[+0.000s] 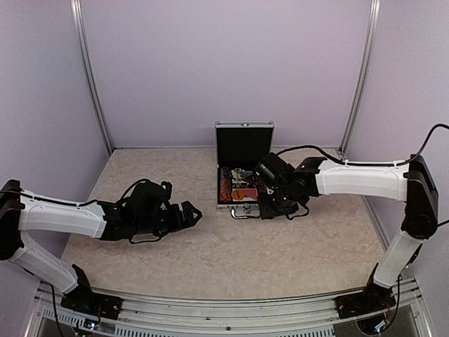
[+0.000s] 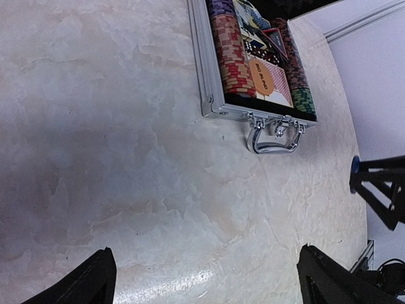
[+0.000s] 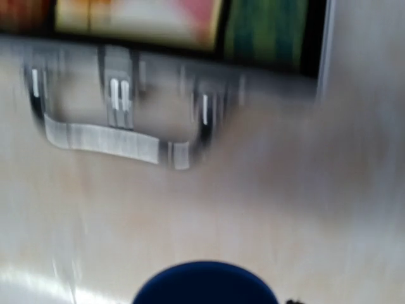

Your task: Pack up texas hold em set

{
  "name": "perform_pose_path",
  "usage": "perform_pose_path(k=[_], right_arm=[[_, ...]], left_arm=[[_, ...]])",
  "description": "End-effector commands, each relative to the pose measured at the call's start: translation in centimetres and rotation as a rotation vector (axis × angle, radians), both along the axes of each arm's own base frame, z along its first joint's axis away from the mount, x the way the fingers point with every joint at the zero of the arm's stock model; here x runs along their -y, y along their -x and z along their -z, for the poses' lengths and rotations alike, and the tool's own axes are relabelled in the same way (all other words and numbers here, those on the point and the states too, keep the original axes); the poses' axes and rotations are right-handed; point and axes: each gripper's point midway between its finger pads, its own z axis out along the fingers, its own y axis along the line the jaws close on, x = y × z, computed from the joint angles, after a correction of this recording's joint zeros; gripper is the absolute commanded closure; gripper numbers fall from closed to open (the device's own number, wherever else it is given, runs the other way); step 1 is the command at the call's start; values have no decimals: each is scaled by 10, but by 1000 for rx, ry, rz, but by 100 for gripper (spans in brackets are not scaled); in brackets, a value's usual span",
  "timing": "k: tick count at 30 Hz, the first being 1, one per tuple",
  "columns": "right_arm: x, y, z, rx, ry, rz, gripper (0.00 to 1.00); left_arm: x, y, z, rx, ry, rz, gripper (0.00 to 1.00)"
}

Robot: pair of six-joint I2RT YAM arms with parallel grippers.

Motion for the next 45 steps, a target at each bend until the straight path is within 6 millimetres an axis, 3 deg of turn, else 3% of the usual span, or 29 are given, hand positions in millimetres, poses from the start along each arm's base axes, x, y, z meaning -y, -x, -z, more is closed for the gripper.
perform_pose_path(k=[1, 6, 12, 18, 33, 38, 43, 45], right_arm=[[-10, -58, -18, 84, 11, -42, 47], [-22, -105, -11, 87, 0, -57, 47], [-38, -141, 11, 78, -19, -60, 47], [-46, -148, 29, 54, -14, -69, 47], [-43, -141, 44, 11, 7, -83, 40], [-40, -141, 25, 43, 1, -77, 34], [-31, -134, -12, 99, -28, -65, 27], [-24, -127, -21, 107, -36, -58, 25]], left_arm=[[-3, 0, -2, 12, 0, 1, 1], [-8, 0, -6, 19, -1, -13, 1], [-7, 1, -7, 18, 3, -13, 1], [-12, 1, -7, 21, -10, -22, 1], [-9, -5, -16, 35, -5, -25, 1], [-9, -31, -40, 79, 1, -43, 1], [-4, -87, -99, 188, 41, -61, 1], [0, -111, -111, 214, 19, -69, 1]])
